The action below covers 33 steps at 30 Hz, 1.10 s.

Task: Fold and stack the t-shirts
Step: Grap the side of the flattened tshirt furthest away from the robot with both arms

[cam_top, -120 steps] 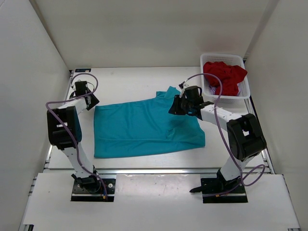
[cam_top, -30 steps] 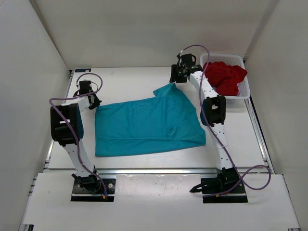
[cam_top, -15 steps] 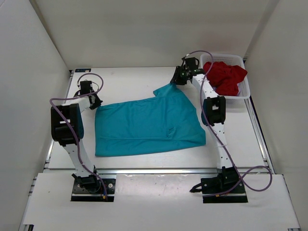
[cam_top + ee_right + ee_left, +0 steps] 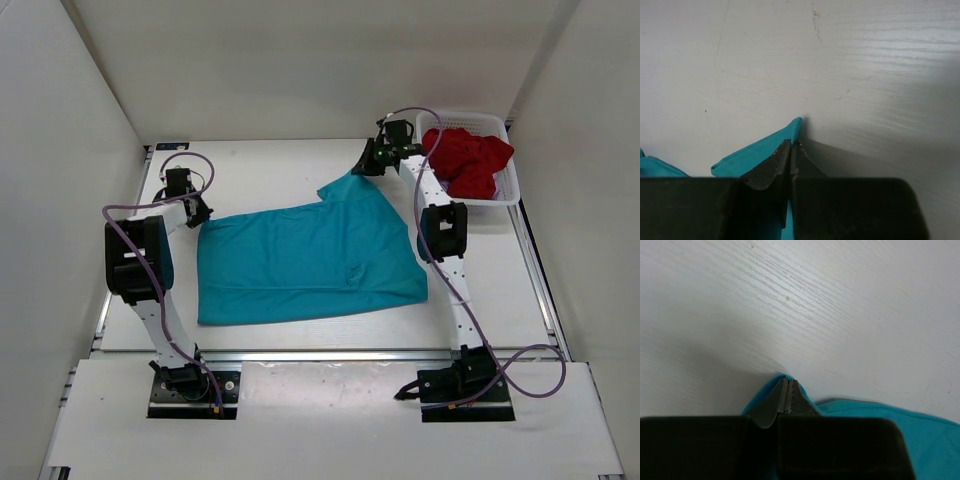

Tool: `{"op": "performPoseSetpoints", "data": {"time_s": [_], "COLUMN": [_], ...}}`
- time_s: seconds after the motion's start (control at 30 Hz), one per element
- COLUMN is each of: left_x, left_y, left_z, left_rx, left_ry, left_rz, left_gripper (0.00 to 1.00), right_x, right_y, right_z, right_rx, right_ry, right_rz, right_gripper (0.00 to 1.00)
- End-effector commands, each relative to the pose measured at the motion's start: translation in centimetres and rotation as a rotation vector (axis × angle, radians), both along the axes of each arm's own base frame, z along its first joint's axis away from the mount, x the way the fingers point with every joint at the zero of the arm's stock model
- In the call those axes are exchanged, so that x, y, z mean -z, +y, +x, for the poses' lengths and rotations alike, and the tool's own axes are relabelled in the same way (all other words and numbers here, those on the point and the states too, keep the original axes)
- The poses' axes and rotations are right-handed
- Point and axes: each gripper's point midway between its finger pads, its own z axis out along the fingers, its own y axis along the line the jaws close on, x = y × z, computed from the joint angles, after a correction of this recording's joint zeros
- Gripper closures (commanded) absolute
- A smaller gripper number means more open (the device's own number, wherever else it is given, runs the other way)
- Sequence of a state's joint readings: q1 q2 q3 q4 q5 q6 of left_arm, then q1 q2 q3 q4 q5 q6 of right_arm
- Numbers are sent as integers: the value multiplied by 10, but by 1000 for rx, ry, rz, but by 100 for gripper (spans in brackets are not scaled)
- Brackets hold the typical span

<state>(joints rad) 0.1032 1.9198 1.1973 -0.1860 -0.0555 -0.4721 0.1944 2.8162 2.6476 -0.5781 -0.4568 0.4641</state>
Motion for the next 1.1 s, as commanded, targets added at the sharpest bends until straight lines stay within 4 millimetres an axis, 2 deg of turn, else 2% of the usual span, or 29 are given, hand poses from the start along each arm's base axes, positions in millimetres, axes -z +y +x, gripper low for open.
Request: {"op": "performPoseSetpoints", "data": {"time_s": [0.0, 0.1, 0.13, 0.17, 0.27, 0.33, 0.37, 0.4, 0.47, 0.5, 0.53, 0.57, 0.63, 0.67, 0.7, 0.73, 0.77, 0.83, 0.87, 0.9, 0.97, 1.0, 1.03, 1.07], "left_x": [-30, -35, -40, -38, -43, -51, -54, -49, -60, -56, -60, -59, -63, -67, -67, -69, -77, -78, -78, -80, -76, -80, -75, -72], "left_y": [-1, -2, -3, 0, -3, -5, -5, -7, -6, -4, -7, -10, -7, -8, -5, -4, -2, -4, -4, -3, 0, 0, -2, -1], "left_z": [7, 7, 8, 6, 4, 3, 2, -2, -2, -8, -7, -11, -14, -17, -20, -26, -26, -33, -34, -37, -44, -45, -49, -54], "left_rx": [0, 1, 7, 0, 0, 5, 5, 4, 0, -11, -6, 1, -8, -4, -15, -21, -27, -29, -29, -31, -40, -41, -36, -43], "left_ry": [-80, -92, -105, -101, -115, -134, -140, -128, -159, -151, -165, -155, -165, -168, -168, -170, -193, -197, -198, -195, -195, -206, -193, -186], "left_rz": [-6, -13, -14, -15, -23, -32, -31, -39, -49, -52, -68, -82, -86, -84, -89, -97, -105, -115, -118, -104, -103, -103, -112, -113], "left_gripper": [100, 100, 100, 100, 100, 100, 100, 100, 100, 100, 100, 100, 100, 100, 100, 100, 100, 100, 100, 100, 100, 100, 100, 100], "right_x": [-47, -89, -94, -110, -116, -102, -104, -91, -79, -75, -76, -79, -109, -114, -135, -147, -145, -148, -127, -120, -127, -111, -131, -132], "right_y": [-6, -12, -14, -12, -20, -23, -25, -27, -28, -35, -33, -35, -26, -18, -22, -21, -18, -22, -29, -33, -34, -28, -31, -33], "right_z": [16, 17, 14, 11, -3, -18, -21, -32, -48, -53, -59, -60, -67, -73, -75, -81, -83, -93, -97, -106, -112, -116, -119, -126], "right_rx": [-5, -22, -31, -27, -49, -55, -63, -68, -90, -83, -85, -84, -95, -106, -86, -85, -84, -83, -85, -94, -84, -102, -86, -83], "right_ry": [-101, -176, -183, -200, -182, -105, -107, -41, 24, 54, 67, 65, 19, 14, -30, -47, -55, -47, 3, 34, -3, 2, -42, -60], "right_rz": [46, 39, 20, 8, -59, -97, -126, -137, -171, -193, -213, -217, -226, -243, -274, -303, -336, -373, -397, -412, -469, -483, -464, -438], "right_gripper": [100, 100, 100, 100, 100, 100, 100, 100, 100, 100, 100, 100, 100, 100, 99, 99, 100, 100, 100, 100, 100, 100, 100, 100]}}
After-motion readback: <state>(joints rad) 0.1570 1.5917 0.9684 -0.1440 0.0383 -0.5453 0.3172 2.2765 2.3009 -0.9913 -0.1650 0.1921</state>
